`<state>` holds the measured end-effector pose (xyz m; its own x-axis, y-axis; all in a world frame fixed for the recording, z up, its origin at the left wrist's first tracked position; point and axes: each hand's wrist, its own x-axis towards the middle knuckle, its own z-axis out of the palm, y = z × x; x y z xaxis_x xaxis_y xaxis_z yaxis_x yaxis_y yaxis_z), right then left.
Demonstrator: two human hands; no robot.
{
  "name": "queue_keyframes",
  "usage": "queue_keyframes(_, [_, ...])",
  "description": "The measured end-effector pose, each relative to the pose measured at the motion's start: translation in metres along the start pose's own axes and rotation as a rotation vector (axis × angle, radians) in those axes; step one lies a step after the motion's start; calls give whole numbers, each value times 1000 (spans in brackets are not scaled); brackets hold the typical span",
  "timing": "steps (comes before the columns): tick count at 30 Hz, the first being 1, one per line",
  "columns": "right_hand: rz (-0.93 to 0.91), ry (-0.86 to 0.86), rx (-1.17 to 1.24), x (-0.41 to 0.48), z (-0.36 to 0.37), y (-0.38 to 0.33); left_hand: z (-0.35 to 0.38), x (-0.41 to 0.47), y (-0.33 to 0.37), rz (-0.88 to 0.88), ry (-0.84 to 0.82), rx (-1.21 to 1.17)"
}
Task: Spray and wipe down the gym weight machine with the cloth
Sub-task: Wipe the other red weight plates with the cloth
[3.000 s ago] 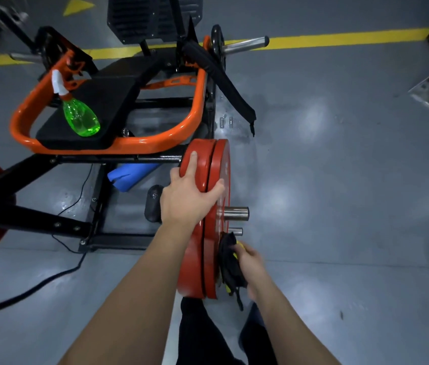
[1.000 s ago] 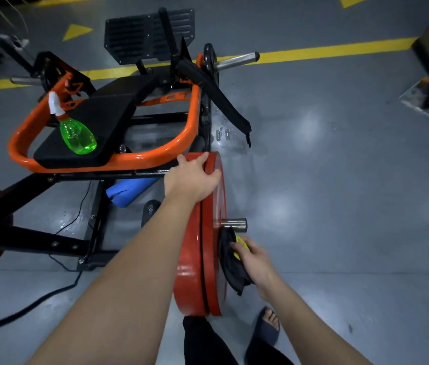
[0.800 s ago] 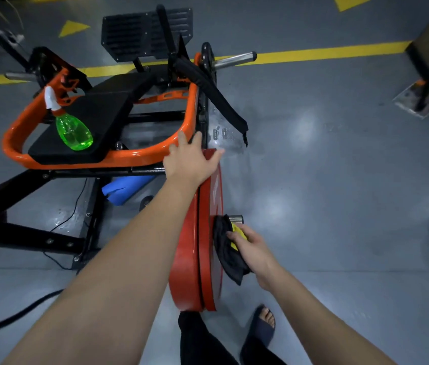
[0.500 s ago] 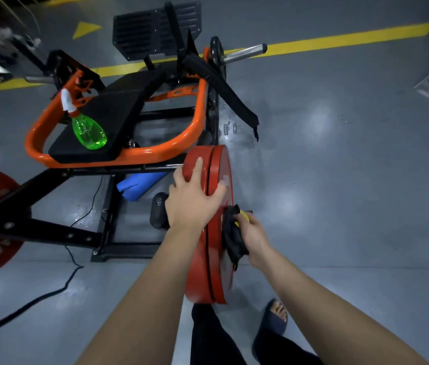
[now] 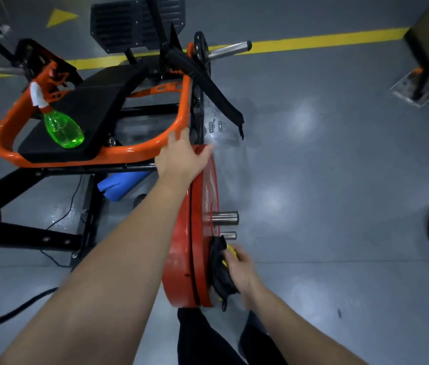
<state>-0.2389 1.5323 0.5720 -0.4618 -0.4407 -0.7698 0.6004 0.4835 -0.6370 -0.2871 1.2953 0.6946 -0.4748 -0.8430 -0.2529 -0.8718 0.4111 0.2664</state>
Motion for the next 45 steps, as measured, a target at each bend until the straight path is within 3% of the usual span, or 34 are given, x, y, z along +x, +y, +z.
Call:
queue_keyframes(3, [-61, -16, 54, 19, 11, -47, 9, -46, -9, -47, -82, 38])
queue_keyframes(8, [-283, 34, 127, 31, 30, -112, 28, -105, -37, -118, 84, -25])
queue_keyframes(11, [-236, 65, 67, 21, 29, -85, 27, -90, -31, -78, 151, 48])
queue_keyframes(17, [2, 21, 49, 2, 13, -16, 14, -37, -21, -50, 1, 114])
queue_keyframes(20, [-42, -21, 8, 1, 5, -19, 4, -10, -13, -33, -75, 51])
queue_keyframes(22, [-83, -20, -27, 3, 3, -32, -1, -9, -8, -2, -35, -18])
queue_keyframes(26, [-110, -57, 35, 21, 6, -70, 8, -69, -18, -36, -36, -37])
queue_keyframes(29, [-132, -31, 158, 36, 20, -92, 26, -109, -37, -76, 49, 32])
queue_keyframes(32, [-180, 45, 189, 42, 31, -69, 26, -98, -39, -37, 134, 61])
queue_keyframes(39, [-10, -22, 69, -1, 10, 1, 8, -41, -29, 23, 1, 136])
queue_keyframes(45, [-109, -53, -1, 9, 6, -24, 3, -3, -15, 10, -79, 20])
